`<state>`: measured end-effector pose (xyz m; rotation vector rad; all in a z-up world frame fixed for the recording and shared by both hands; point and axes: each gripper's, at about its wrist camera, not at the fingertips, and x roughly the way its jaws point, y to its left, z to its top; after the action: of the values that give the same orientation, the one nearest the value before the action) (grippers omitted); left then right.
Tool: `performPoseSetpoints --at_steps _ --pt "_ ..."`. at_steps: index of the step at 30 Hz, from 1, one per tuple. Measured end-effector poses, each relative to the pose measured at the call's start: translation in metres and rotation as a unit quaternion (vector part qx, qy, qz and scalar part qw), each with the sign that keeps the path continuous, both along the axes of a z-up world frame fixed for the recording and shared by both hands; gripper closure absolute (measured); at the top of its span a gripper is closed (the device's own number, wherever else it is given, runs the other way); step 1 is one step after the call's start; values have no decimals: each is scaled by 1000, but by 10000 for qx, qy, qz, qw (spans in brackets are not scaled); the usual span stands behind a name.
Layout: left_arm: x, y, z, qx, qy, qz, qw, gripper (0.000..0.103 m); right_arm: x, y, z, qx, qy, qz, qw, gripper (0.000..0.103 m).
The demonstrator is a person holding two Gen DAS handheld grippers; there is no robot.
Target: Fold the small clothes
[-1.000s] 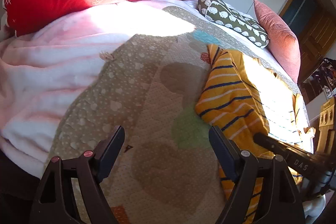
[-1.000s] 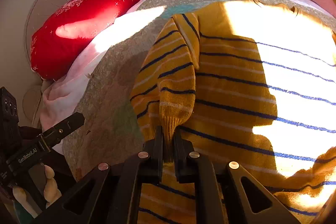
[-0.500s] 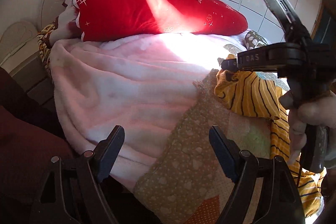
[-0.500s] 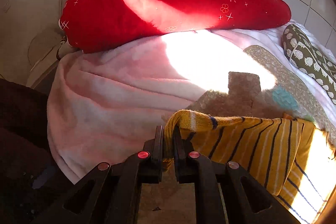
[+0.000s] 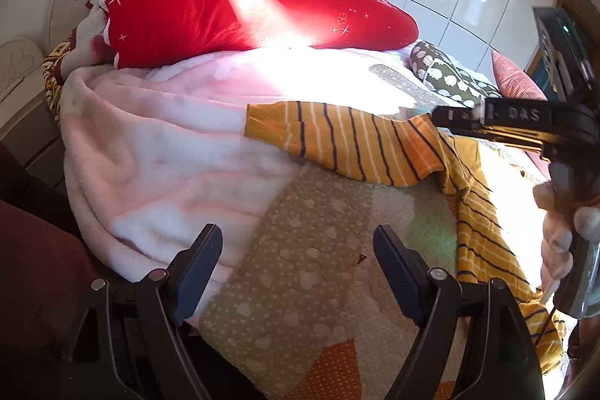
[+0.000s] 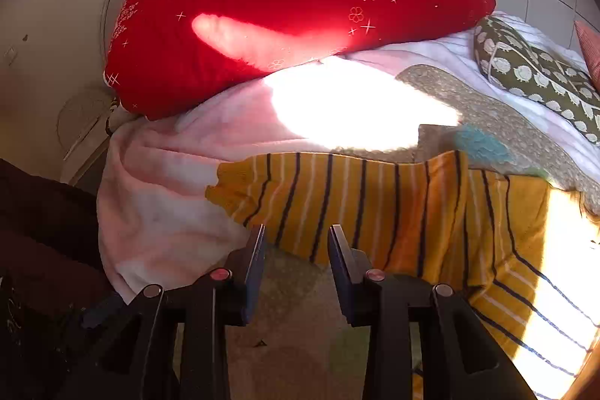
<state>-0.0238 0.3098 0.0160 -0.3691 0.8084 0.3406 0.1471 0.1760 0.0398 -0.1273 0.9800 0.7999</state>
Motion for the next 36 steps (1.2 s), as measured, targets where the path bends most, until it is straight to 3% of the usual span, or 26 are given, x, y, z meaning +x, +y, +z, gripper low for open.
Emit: performPoseSetpoints --at_steps 5,10,13,20,25,29,30,32,33,36 --pt "7 -43 1 19 15 -461 9989 21 -26 -183 0 -247 -304 -1409 9893 66" --pt "17 -97 -13 -426 231 -1232 9912 21 -76 -358 -23 -640 -59 -3052 9501 65" --pt "19 -133 -29 -751 449 -1724 9811 21 -111 -422 -42 -446 253 -3536 9340 65" --pt "10 -198 -61 -1563 934 -2654 9468 21 -173 -458 -74 489 637 -3791 9219 61" --pt "6 -224 -71 -1631 1136 -2888 9365 18 -190 -439 -91 1114 928 -3662 9192 61" --pt "11 -239 -75 -1471 1243 -2853 9389 17 -196 -415 -101 1074 942 -3591 9223 59" --pt "11 -240 -74 -1453 1240 -2827 9400 23 -197 -409 -103 1016 931 -3625 9217 59" --pt "14 -242 -70 -1333 1254 -2845 9410 92 -199 -402 -104 949 851 -3639 9227 75" --pt "13 -237 -67 -1377 1273 -2818 9410 92 -200 -401 -102 949 852 -3605 9240 92" --pt "10 -219 -56 -1550 1162 -2760 9414 93 -205 -411 -82 1263 691 -3568 9230 93"
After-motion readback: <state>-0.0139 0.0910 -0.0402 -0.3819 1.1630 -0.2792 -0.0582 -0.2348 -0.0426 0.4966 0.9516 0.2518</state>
